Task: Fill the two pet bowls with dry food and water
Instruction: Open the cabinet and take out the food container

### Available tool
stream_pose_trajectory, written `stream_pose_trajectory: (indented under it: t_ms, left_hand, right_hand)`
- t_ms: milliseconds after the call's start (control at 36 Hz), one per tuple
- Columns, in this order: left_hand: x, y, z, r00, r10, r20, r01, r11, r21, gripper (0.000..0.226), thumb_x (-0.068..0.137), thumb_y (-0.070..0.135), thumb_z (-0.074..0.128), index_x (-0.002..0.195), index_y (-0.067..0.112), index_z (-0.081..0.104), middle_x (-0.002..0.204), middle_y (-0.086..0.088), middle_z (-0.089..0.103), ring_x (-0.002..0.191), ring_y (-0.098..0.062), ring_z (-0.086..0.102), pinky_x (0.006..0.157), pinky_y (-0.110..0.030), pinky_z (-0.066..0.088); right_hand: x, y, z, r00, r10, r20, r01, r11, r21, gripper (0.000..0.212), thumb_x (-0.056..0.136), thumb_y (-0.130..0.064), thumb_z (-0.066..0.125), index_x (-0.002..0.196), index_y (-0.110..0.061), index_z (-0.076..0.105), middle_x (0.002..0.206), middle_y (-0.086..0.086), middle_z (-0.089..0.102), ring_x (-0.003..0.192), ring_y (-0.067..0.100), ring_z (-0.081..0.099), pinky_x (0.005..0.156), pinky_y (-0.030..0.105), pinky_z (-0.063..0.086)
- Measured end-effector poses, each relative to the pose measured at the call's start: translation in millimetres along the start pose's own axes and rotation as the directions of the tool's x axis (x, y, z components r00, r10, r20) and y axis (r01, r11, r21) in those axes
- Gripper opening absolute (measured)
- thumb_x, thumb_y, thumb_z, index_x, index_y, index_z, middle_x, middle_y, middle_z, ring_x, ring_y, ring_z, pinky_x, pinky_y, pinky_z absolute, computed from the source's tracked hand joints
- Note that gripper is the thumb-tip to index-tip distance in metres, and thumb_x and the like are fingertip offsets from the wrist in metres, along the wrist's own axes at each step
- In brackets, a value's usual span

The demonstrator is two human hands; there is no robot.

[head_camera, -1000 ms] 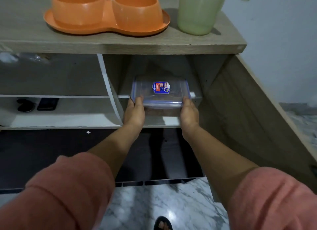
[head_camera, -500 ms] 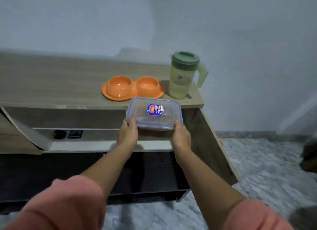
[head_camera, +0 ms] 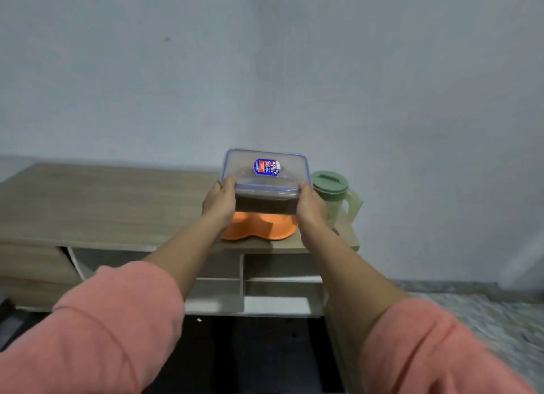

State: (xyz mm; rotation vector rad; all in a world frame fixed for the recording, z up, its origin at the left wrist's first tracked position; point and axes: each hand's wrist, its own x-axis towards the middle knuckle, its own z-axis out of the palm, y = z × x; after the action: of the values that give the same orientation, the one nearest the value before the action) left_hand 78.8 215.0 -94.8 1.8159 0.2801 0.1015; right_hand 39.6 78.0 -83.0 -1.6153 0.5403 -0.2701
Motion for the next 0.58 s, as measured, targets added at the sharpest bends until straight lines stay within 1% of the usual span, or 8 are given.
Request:
stream_pose_trajectory:
  t_ms: [56,167,278,333,417,444,500,583]
  left_hand:
    - [23.8,5.8,6.0,1.0,0.012,-0.014,-0.012,1.0,-0.009,0.05,0.094,0.045,0.037,0.121,0.011,0.061,0.126,-0.018,0.059,0.116,-0.033,0.054,0.096,-0.037,0.041]
    - [65.9,11.4,17.1,1.0,-0.002,-0.029,0.001,0.999,-0.041,0.046,0.095,0.041,0.038,0.106,0.005,0.063,0.116,-0.028,0.06,0.109,-0.04,0.057,0.092,-0.042,0.045]
    - [117.5,12.9,30.2,0.998,-0.058,-0.032,0.056,0.997,-0.058,0.038,0.093,0.043,0.041,0.082,0.012,0.06,0.111,-0.031,0.062,0.098,-0.039,0.061,0.09,-0.043,0.048]
    - [143.4,10.1,35.8,0.995,-0.09,-0.03,0.088,0.993,-0.078,0.036,0.092,0.043,0.042,0.085,0.014,0.063,0.112,-0.028,0.064,0.103,-0.039,0.061,0.09,-0.042,0.049]
    - [169.7,-1.4,41.7,0.992,-0.119,-0.03,0.116,0.99,-0.078,0.039,0.092,0.041,0.045,0.1,0.012,0.07,0.112,-0.019,0.067,0.106,-0.034,0.062,0.088,-0.037,0.048]
    - [175.5,-5.2,43.3,0.99,-0.142,-0.021,0.14,0.986,-0.086,0.038,0.092,0.041,0.046,0.098,0.013,0.07,0.11,-0.018,0.067,0.104,-0.033,0.062,0.088,-0.037,0.048]
    - [189.3,-14.3,49.0,0.987,-0.162,0.0,0.161,0.978,-0.129,0.032,0.09,0.039,0.048,0.084,0.016,0.07,0.103,-0.017,0.069,0.096,-0.03,0.064,0.084,-0.036,0.049]
    - [209.2,-25.3,57.4,0.985,-0.168,0.048,0.173,0.974,-0.147,0.028,0.085,0.039,0.051,0.072,0.018,0.066,0.098,-0.02,0.068,0.087,-0.028,0.061,0.08,-0.036,0.047]
  right_hand:
    - [27.7,-4.3,13.5,1.0,-0.008,0.001,0.008,1.0,0.009,0.047,0.094,-0.043,0.038,0.122,-0.014,0.062,0.129,0.01,0.06,0.119,0.03,0.054,0.107,0.045,0.039]
    - [73.5,-14.7,32.3,0.999,-0.037,0.012,0.037,0.999,-0.025,0.044,0.094,-0.04,0.036,0.113,-0.013,0.065,0.123,0.012,0.061,0.115,0.031,0.054,0.104,0.041,0.041]
    - [130.3,-20.3,54.3,0.998,-0.028,0.048,0.031,0.997,-0.066,0.04,0.098,-0.033,0.035,0.108,-0.011,0.066,0.118,0.014,0.062,0.108,0.031,0.055,0.094,0.036,0.041]
    - [156.1,-20.5,68.2,0.998,-0.003,0.057,0.007,0.997,-0.077,0.038,0.097,-0.032,0.036,0.103,-0.01,0.066,0.115,0.014,0.063,0.108,0.031,0.055,0.094,0.036,0.041]
    - [188.2,-10.2,86.7,0.997,0.018,0.076,-0.013,0.998,-0.067,0.03,0.094,-0.031,0.039,0.092,-0.015,0.065,0.114,0.016,0.065,0.108,0.033,0.056,0.1,0.045,0.042]
    - [192.2,-8.7,91.2,0.996,0.046,0.074,-0.041,0.996,-0.075,0.029,0.094,-0.031,0.04,0.091,-0.016,0.065,0.114,0.016,0.065,0.108,0.033,0.056,0.101,0.046,0.042]
    - [207.6,1.4,99.5,0.993,0.083,0.079,-0.078,0.995,-0.058,0.031,0.095,-0.03,0.04,0.098,-0.012,0.065,0.112,0.015,0.064,0.104,0.032,0.057,0.098,0.044,0.044]
    - [233.0,19.2,108.6,0.983,0.139,0.116,-0.137,0.99,-0.029,0.036,0.096,-0.023,0.043,0.116,0.001,0.061,0.098,0.007,0.056,0.088,0.021,0.051,0.08,0.031,0.042]
